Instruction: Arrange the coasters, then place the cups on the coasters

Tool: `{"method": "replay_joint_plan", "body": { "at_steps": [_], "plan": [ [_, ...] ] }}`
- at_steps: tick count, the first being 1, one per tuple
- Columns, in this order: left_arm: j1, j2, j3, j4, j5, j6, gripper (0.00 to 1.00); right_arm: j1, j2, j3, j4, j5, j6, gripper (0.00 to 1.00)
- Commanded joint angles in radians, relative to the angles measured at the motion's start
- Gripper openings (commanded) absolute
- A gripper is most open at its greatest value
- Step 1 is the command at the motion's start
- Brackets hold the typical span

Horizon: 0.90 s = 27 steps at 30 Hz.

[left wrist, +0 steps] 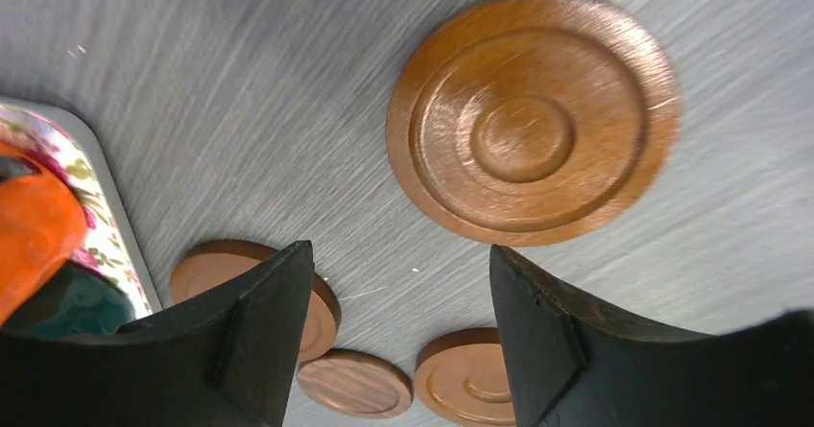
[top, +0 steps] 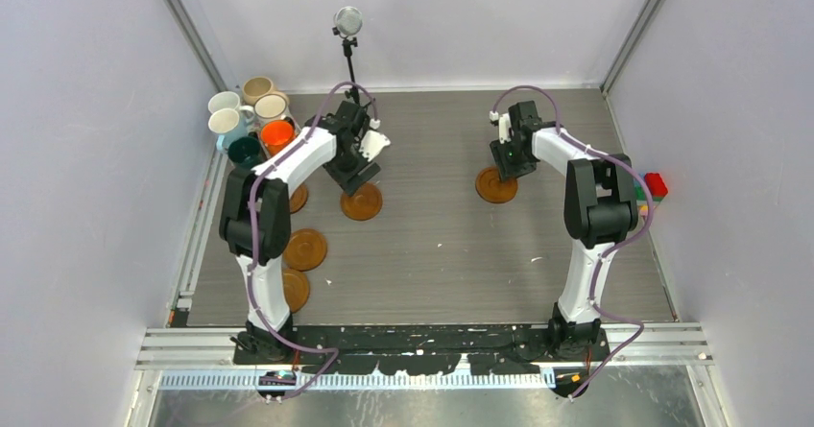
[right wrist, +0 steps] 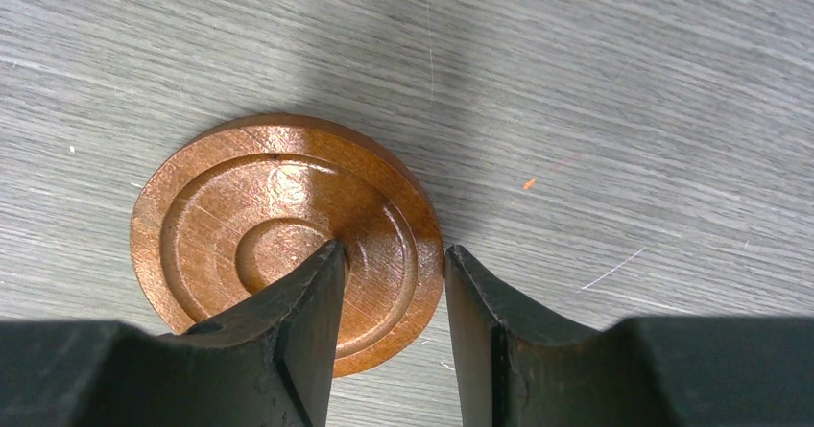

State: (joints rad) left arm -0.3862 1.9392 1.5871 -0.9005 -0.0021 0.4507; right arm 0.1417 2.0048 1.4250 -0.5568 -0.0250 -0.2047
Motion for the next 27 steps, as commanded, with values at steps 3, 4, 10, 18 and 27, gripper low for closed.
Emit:
{"method": "replay_joint_plan", "body": {
  "at_steps": [3,4,10,18,27],
  "plan": [
    [-0.011,0.059,-0.032,0.109,-0.12,0.03,0.69,-0.005,-0.037,-0.036,-0.025,-0.035,0.002,0.47],
    [-0.011,0.074,-0.02,0.112,-0.118,0.024,0.68,-0.005,-0.04,-0.042,-0.024,-0.037,0.001,0.47],
    [-0.025,0.163,0.051,0.1,-0.018,-0.016,0.63,-0.004,-0.038,-0.055,-0.023,-0.039,-0.012,0.46],
    [-0.124,0.312,0.223,0.082,-0.028,-0.047,0.46,-0.004,0.016,0.013,-0.02,-0.045,0.009,0.45],
    [-0.17,0.524,0.607,0.033,0.038,-0.129,0.43,-0.004,0.137,0.171,-0.027,-0.04,0.064,0.44]
  ]
}}
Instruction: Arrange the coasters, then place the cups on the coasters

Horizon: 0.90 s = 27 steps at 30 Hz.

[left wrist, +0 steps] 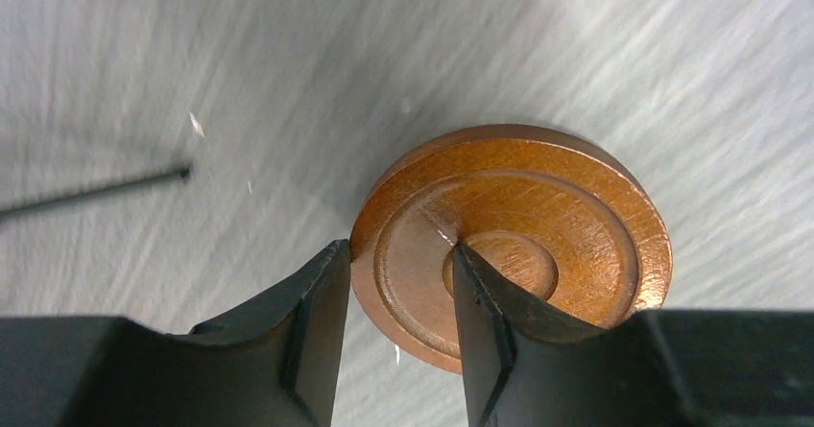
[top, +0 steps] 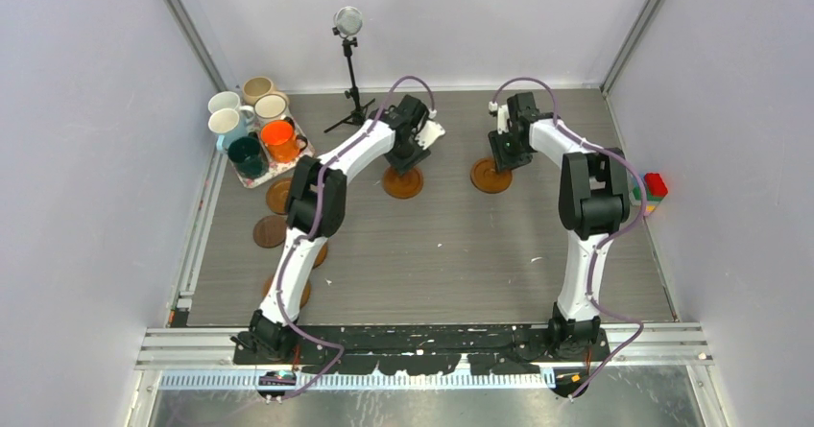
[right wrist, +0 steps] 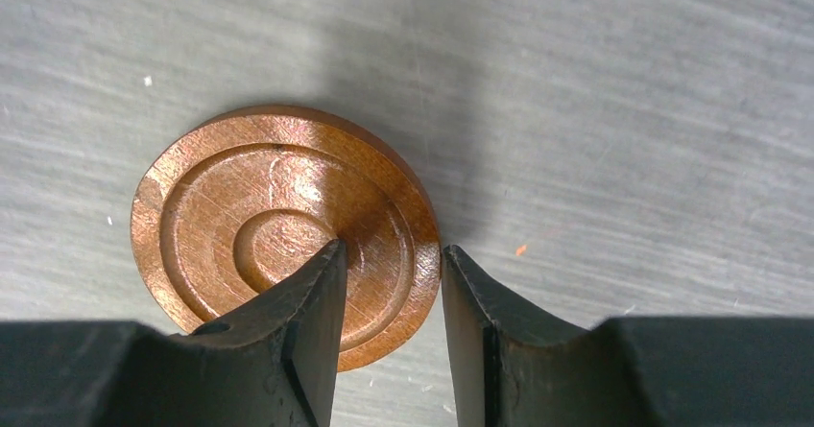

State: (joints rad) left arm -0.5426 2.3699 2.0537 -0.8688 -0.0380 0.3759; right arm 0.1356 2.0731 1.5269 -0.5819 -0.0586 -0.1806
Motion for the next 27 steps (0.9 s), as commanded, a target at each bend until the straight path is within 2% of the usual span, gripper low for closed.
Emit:
{"method": "replay_joint_plan", "body": {
  "at_steps": [1,4,7,14,20,27],
  "plan": [
    [-0.018,0.118,0.167,-0.009,0.079,-0.06,0.43,0.002,0.085,0.09,-0.007,-0.002,0.044,0.44],
    [-0.027,0.183,0.293,-0.019,0.08,-0.081,0.44,0.002,0.128,0.14,-0.013,0.008,0.049,0.44],
    [-0.027,0.219,0.342,0.018,0.077,-0.109,0.44,0.002,0.155,0.17,-0.013,-0.006,0.05,0.44],
    [-0.03,0.261,0.391,0.113,0.088,-0.151,0.45,0.002,0.169,0.193,-0.027,-0.052,0.048,0.44],
    [-0.03,0.294,0.447,0.121,0.089,-0.162,0.48,0.002,0.149,0.194,-0.044,-0.061,0.048,0.45],
    [-0.03,0.2,0.401,0.122,0.086,-0.166,0.59,0.002,0.104,0.269,-0.071,-0.064,0.075,0.47]
  ]
}}
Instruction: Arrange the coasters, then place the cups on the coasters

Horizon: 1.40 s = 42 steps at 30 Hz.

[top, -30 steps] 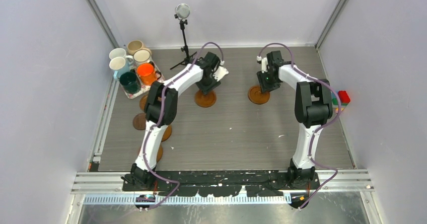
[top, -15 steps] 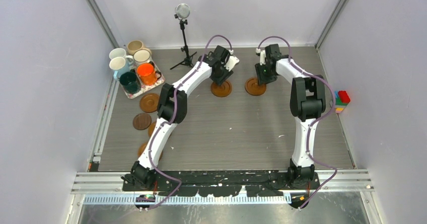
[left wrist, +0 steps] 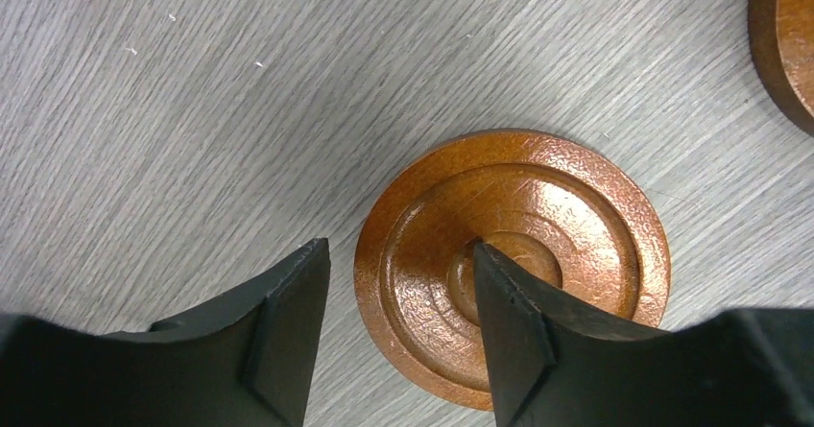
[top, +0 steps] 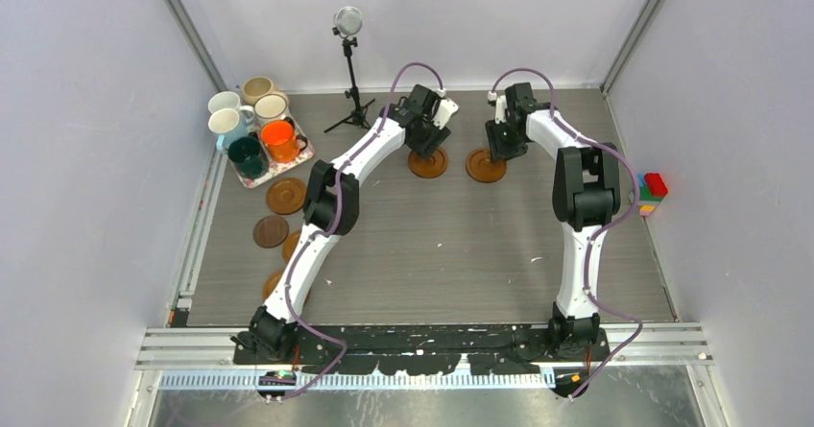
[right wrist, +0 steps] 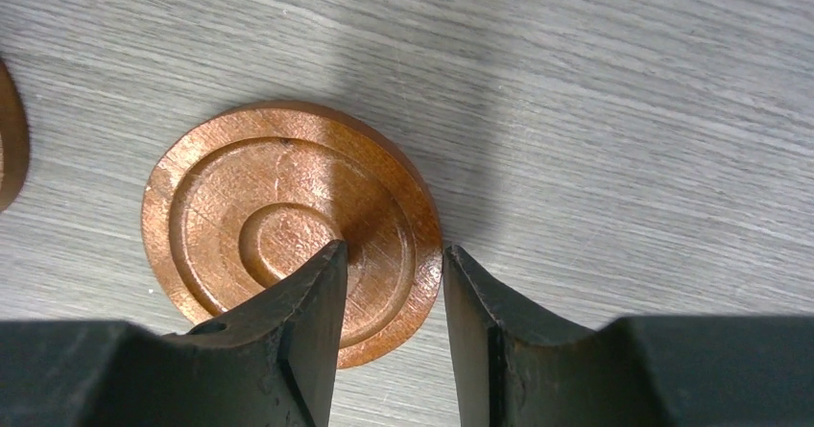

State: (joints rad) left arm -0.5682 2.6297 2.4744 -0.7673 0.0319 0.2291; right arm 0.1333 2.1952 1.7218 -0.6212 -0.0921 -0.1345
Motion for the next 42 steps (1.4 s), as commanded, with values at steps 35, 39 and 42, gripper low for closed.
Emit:
{"method": "replay_joint_plan", "body": {
  "at_steps": [35,39,42],
  "plan": [
    [0.109,-0.027,0.038,0.058,0.283,-0.22,0.72,0.005,-0.178,0.022,-0.109,-0.12,0.033,0.52],
    [0.136,-0.003,0.044,0.096,0.398,-0.319,0.7,0.004,-0.178,0.013,-0.108,-0.118,0.029,0.51],
    [0.135,0.006,0.044,0.108,0.435,-0.335,0.7,0.004,-0.177,0.012,-0.11,-0.115,0.029,0.51]
  ]
}}
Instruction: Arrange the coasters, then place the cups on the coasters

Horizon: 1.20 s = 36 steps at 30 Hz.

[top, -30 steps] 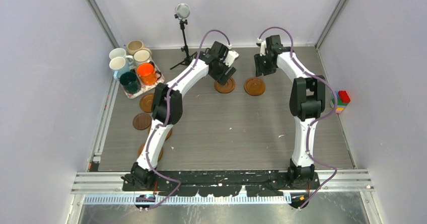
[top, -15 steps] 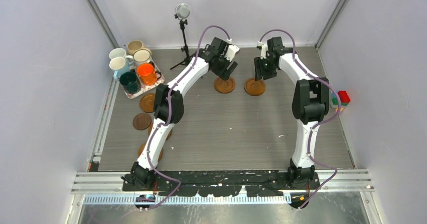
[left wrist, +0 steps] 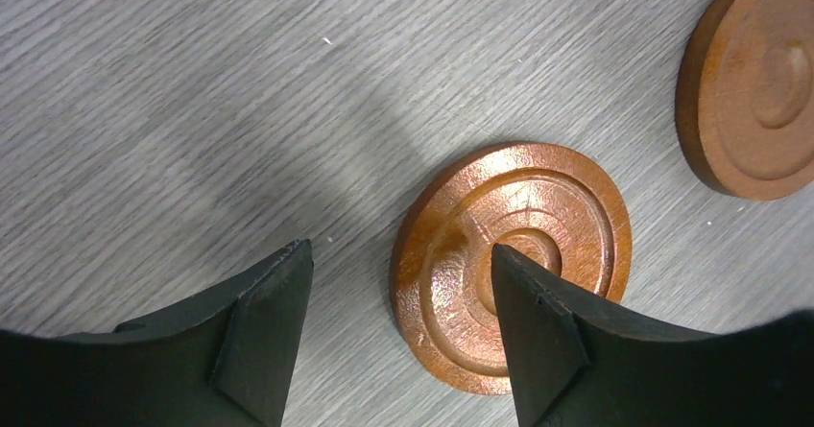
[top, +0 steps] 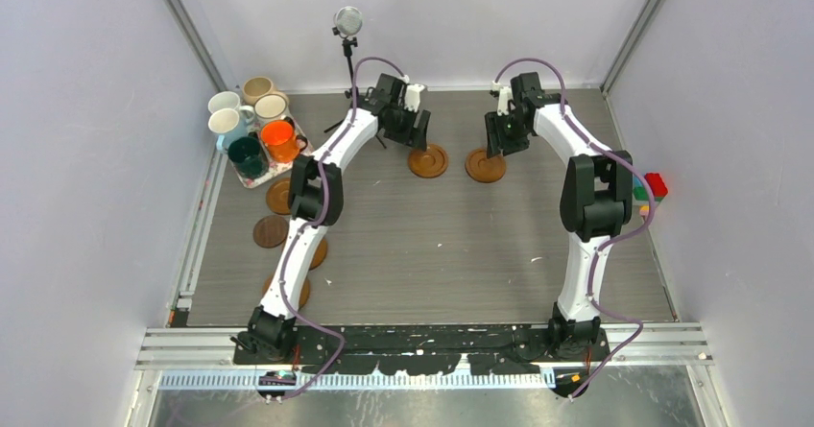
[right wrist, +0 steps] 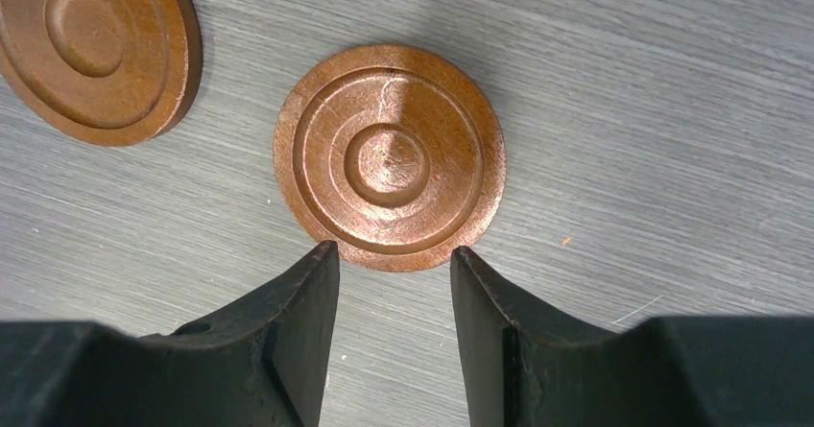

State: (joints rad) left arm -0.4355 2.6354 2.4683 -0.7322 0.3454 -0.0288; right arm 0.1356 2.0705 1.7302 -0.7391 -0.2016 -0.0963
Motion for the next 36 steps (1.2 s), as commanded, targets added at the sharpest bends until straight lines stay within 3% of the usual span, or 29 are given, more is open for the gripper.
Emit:
{"method": "replay_joint_plan", "body": {
  "at_steps": [1,10,14,25,31,36],
  "plan": [
    [0.003,0.002,0.05,0.076,0.127,-0.081,0.69,0.002,-0.053,0.003,0.007,-0.006,-0.01,0.51],
    [0.003,0.047,0.069,0.1,0.165,-0.1,0.68,0.001,-0.052,0.005,-0.005,-0.008,-0.009,0.51],
    [-0.002,0.055,0.074,0.098,0.204,-0.13,0.62,0.001,-0.056,-0.003,-0.005,-0.004,-0.012,0.51],
    [-0.019,-0.076,-0.15,0.154,0.185,-0.098,0.5,0.001,-0.063,-0.022,-0.004,-0.007,-0.016,0.51],
    [-0.012,-0.125,-0.098,0.089,0.139,-0.08,0.65,0.001,-0.077,-0.014,-0.005,-0.024,-0.011,0.51],
    [-0.006,-0.324,-0.182,-0.015,0.062,0.017,0.79,0.003,-0.124,-0.006,-0.006,-0.102,0.012,0.53]
  ]
}}
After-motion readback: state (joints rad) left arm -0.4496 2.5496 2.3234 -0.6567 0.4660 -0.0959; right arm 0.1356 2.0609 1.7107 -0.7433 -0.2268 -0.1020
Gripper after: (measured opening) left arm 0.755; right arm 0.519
